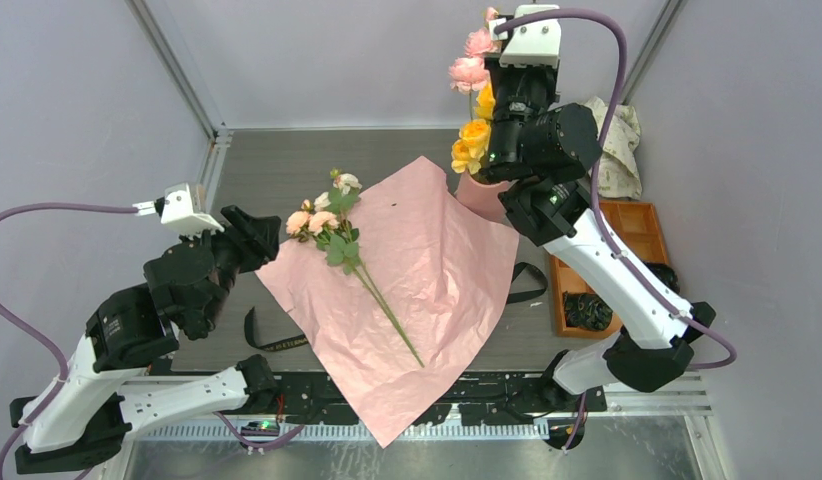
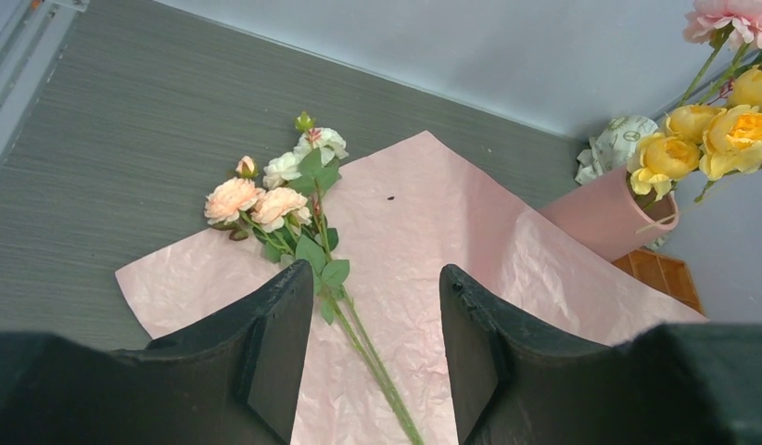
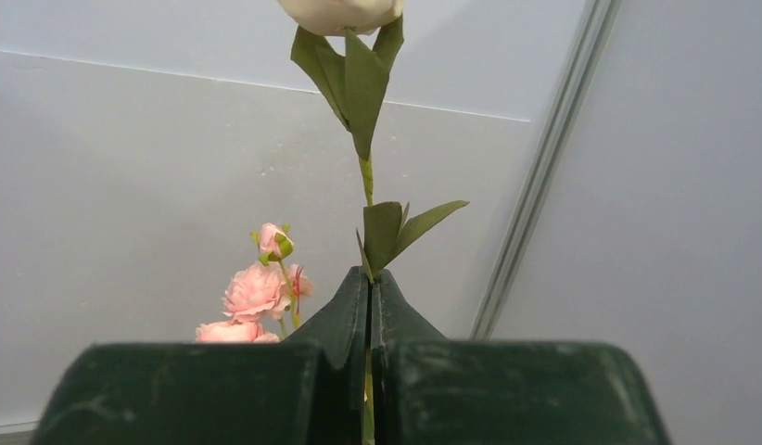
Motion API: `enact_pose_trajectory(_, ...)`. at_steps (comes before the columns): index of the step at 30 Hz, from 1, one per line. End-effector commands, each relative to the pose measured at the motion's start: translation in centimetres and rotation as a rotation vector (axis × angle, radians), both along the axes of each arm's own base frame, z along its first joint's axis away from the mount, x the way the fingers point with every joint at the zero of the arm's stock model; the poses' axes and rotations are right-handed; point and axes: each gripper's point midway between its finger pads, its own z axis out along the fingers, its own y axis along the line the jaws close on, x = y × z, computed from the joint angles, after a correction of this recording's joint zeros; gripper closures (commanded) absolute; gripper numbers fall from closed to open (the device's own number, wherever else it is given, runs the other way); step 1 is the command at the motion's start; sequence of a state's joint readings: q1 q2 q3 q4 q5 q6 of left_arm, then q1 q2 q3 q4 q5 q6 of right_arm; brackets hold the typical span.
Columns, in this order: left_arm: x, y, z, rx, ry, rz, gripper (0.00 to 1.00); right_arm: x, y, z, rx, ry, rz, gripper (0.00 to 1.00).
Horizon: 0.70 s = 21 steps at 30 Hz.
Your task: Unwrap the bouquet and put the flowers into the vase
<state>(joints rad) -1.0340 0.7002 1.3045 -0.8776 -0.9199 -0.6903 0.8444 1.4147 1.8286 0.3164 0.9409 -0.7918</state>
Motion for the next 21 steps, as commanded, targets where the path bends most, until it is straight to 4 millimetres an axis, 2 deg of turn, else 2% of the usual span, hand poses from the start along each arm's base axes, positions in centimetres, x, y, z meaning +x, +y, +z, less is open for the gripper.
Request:
enact_pose_trajectory(1,0.2,0.0,1.3,-0.044,-0.042,0.008,0.47,-0.7,-1.3,2.8,0.025,-0.114,0.018,0.99)
enact_pose_trajectory(10,0.2,-0.1,1.1,-0.038,-0.043,0.007,0.47,1.0,-1.6,3.4,-0.067,-0.154,-0.066,0.99)
enact_pose_trajectory(16,0.3,-0.1,1.1,-0.035,-0.046,0.010,0.47,1.9,-1.2,2.7,-0.126,-0.178,-0.098,0.99)
enact_pose_trajectory(21,0.3,0.2,1.1,-0.032,-0.050,0.018,0.47,2.4,-0.8,1.3,-0.167,-0.183,-0.122,0.99)
